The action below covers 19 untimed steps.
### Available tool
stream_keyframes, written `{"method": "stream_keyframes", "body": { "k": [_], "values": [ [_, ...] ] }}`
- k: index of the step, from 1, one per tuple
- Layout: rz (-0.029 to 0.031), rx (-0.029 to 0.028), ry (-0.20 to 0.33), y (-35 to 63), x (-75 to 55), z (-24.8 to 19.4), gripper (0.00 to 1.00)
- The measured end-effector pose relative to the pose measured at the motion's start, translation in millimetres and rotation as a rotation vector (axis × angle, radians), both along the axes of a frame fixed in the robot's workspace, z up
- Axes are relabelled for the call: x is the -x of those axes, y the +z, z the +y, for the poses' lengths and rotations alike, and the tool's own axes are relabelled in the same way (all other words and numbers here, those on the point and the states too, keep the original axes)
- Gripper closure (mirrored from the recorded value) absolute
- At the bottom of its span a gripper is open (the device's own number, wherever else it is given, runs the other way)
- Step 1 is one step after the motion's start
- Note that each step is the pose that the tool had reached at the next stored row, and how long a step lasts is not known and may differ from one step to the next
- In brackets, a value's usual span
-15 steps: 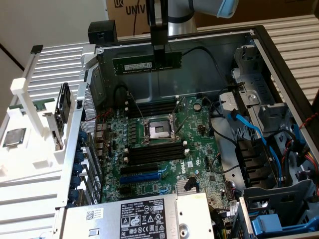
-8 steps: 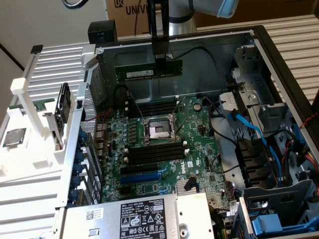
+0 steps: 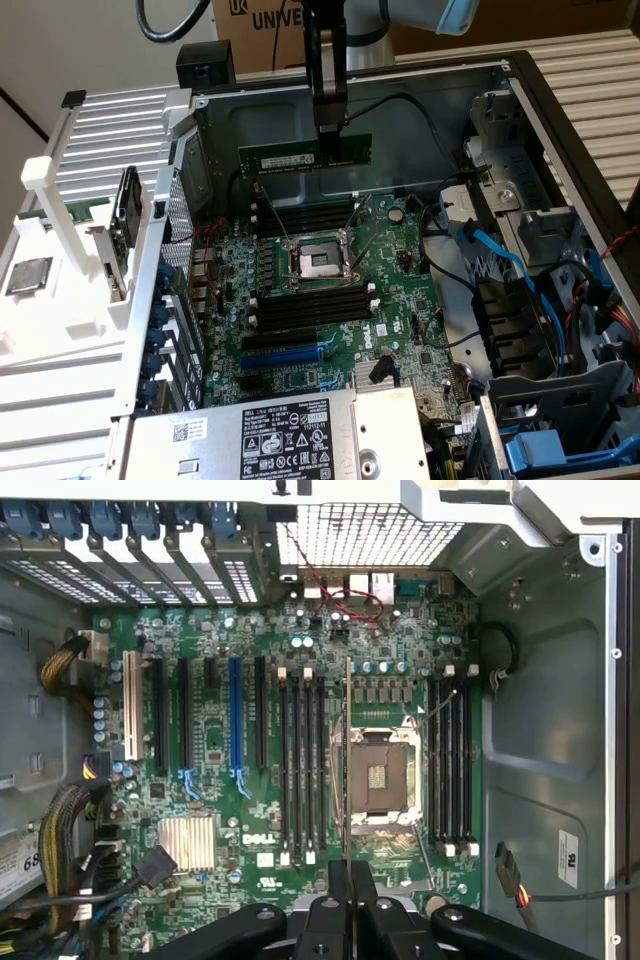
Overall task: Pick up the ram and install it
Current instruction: 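Pick up the ram and move it above insertion slot, then insert the ram into the slot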
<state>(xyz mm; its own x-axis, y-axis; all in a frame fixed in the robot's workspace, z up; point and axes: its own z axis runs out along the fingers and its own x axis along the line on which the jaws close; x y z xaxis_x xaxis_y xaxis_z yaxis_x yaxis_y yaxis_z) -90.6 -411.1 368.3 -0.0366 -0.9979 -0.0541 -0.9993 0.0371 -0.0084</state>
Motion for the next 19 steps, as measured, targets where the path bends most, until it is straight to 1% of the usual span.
{"method": "stream_keyframes", "body": {
  "k": [2,4,14,15,16,17,19],
  "values": [
    [-0.0001,-0.0005,0.0,-0.1,0.0,0.0,0.88],
    [-0.0001,-0.0047,0.0,-0.1,0.0,0.0,0.88],
    [0.0,-0.0064,0.0,-0.3,0.0,0.0,0.88],
    [-0.001,-0.0065,0.0,-1.0,0.2,-0.1,0.88],
    [-0.0036,-0.0065,0.0,-2.1,0.8,-0.1,0.88],
    [-0.0049,-0.0064,0.0,-3.7,1.1,-0.1,0.88],
    [-0.0055,-0.0065,0.0,-7.3,1.2,0.0,0.88]
  ]
}}
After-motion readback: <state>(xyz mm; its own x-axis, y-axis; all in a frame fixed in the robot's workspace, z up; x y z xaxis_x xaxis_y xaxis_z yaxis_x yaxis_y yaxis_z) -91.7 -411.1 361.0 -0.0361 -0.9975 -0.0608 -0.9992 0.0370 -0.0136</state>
